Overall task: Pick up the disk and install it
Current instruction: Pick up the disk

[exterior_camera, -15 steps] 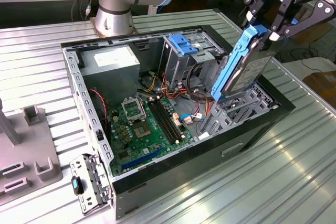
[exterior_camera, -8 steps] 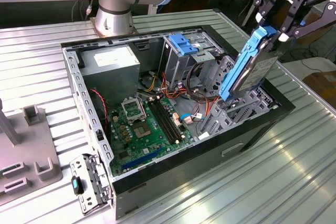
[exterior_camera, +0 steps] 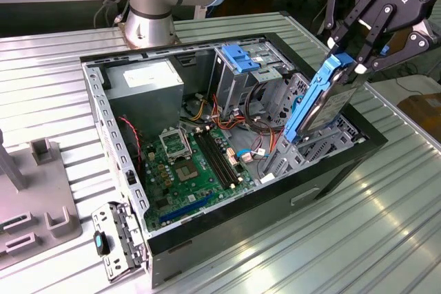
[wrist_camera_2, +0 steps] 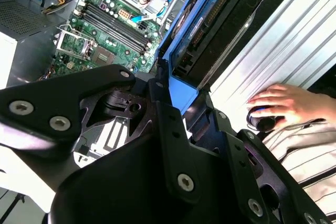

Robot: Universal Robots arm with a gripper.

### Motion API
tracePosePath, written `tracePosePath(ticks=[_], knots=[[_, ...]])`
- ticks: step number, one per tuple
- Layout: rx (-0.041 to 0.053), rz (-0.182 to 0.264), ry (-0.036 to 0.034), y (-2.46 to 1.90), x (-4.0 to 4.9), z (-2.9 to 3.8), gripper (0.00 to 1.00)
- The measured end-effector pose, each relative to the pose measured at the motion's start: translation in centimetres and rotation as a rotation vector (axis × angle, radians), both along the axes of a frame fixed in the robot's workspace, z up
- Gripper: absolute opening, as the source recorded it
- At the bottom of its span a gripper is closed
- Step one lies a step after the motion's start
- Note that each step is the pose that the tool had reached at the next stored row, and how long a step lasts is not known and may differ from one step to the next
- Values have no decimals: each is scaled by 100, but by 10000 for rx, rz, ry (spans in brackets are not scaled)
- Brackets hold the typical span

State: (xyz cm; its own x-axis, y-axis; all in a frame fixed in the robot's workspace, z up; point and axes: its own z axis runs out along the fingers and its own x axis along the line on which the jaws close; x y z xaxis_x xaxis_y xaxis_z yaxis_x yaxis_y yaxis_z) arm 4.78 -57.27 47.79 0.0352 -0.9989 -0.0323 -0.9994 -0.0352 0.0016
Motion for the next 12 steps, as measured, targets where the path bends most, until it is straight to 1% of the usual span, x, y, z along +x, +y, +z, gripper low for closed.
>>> tracePosePath(ticks=[10,12], knots=[[0,0,0,0,0,-2,36],[2,-1,0,0,0,-16,36]])
